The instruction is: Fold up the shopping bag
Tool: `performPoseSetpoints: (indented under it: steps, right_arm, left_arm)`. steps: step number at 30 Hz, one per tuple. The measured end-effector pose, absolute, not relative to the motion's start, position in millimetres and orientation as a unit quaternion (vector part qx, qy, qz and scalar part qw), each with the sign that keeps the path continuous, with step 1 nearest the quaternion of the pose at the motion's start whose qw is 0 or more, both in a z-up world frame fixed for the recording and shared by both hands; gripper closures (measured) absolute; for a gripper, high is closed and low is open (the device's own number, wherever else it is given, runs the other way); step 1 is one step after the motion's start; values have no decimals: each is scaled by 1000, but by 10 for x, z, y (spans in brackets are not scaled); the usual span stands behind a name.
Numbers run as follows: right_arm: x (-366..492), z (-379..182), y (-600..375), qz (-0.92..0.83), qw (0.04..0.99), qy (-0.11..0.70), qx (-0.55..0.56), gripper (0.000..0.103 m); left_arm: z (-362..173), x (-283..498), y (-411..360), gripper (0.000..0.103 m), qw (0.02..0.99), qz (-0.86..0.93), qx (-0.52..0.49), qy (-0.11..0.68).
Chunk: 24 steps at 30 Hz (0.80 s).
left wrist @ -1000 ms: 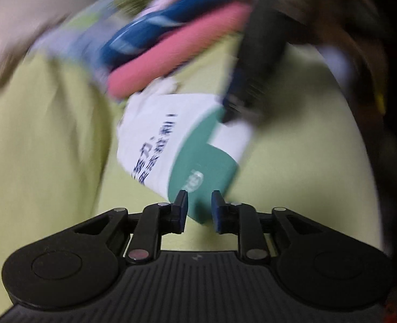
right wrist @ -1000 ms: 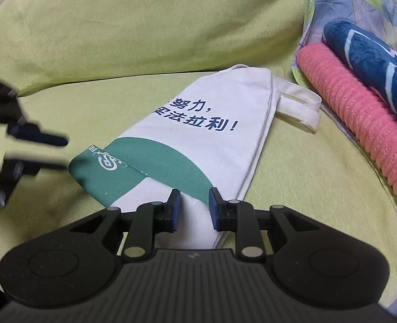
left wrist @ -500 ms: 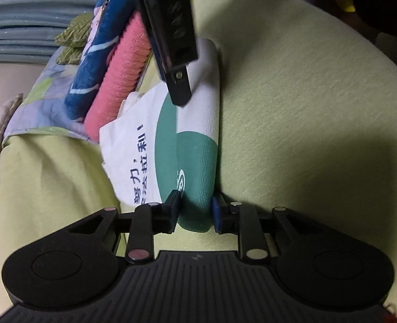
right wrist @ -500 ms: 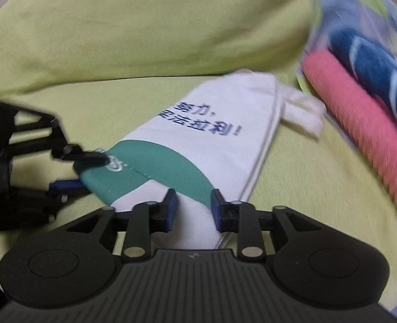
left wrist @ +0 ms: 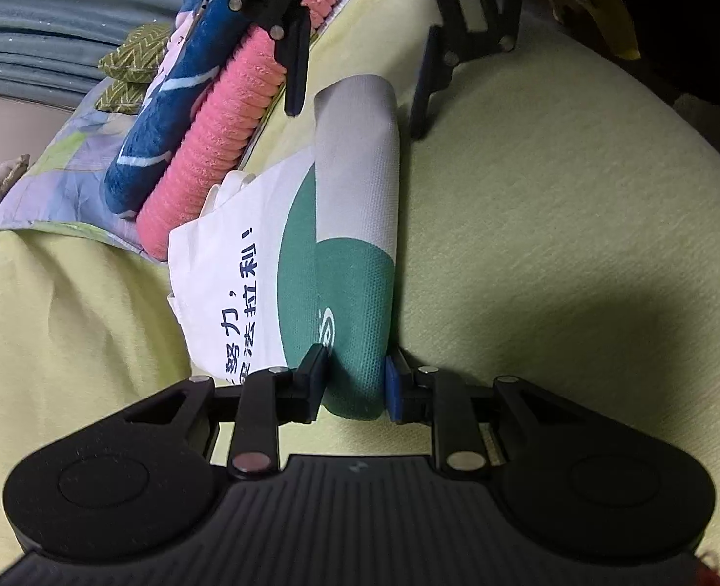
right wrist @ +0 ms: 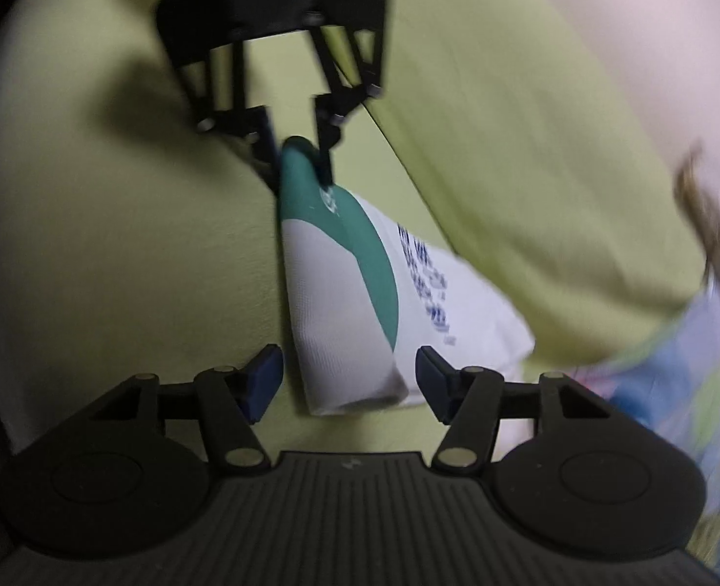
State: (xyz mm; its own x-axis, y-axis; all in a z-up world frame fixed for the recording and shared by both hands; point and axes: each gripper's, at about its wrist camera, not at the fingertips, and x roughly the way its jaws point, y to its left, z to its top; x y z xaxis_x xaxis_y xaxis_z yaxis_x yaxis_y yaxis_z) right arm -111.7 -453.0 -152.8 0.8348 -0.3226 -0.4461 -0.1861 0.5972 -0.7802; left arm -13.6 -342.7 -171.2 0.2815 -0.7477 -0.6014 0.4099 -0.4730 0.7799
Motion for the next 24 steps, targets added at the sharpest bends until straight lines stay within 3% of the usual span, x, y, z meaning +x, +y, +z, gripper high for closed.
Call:
performPoseSetpoints:
  steps: [4, 12, 24]
  right_arm:
    - [-1119, -1625, -4587, -29, 828, 274, -489, 64]
    - [-1160, -1704, -4756, 4, 832, 258, -491, 66]
    - [-877, -1109, -5380, 66, 916, 362, -160, 69]
  left_arm:
    - [-1691, -84, -3415, 76, 491, -596, 621, -134]
    - [-1621, 108, -3493, 75, 484, -635, 593, -107]
    - [-1234, 236, -3491, 74, 448, -718, 528, 71]
